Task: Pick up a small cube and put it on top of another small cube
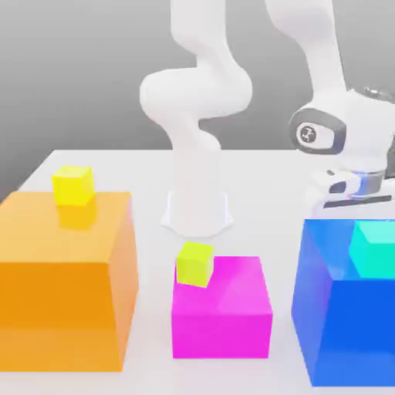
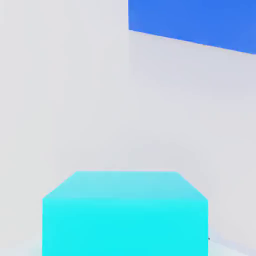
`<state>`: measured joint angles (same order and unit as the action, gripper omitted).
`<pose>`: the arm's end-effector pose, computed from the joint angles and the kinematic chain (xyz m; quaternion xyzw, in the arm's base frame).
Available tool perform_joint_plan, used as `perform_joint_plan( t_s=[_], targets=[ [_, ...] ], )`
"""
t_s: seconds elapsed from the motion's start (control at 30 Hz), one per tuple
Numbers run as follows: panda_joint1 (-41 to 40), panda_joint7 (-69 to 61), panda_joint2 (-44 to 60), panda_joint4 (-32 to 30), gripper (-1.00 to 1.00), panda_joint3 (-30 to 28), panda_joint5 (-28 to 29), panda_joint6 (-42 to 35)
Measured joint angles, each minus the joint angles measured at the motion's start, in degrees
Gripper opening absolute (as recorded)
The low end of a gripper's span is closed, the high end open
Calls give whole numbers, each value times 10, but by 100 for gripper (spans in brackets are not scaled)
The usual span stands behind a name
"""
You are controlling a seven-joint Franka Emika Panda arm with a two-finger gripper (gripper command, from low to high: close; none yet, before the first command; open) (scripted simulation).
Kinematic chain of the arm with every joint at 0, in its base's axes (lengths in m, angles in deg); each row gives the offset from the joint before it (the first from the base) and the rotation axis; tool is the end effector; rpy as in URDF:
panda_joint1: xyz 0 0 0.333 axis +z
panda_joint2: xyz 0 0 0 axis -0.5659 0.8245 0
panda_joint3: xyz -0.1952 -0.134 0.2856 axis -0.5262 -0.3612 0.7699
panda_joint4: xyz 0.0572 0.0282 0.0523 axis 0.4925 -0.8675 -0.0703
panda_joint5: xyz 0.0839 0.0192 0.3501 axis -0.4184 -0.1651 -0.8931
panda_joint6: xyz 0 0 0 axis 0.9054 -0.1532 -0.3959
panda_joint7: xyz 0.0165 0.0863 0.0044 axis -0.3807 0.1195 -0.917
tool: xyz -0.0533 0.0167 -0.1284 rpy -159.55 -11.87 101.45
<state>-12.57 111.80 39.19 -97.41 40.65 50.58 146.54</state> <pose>0.1963 0.2898 0.2534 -0.9570 0.2900 0.0023 0.0021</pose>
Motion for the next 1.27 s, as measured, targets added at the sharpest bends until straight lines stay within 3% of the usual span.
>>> perform_joint_plan(
  t_s=[0.13, 0.17, 0.33, 0.57, 0.9, 1.0, 1.13, 1.17, 1.27],
  targets=[
    [4, -13, -11, -13, -100, -4, -16, 3],
    [10, -24, -11, -4, -100, -2, -42, 2],
    [6, -92, -11, 81, -100, -15, -126, -55],
    [-21, -157, -5, 214, -100, -40, -180, -153],
    [-129, -265, -65, 341, -100, -117, -32, -387],
    [-145, -293, -76, 388, -100, -134, -18, -457],
    [-151, -295, -50, 361, -100, -135, -6, -409],
    [-151, -294, -44, 352, 100, -134, -4, -395],
    [-151, -294, -44, 352, 100, -134, -4, -395]
  ],
)
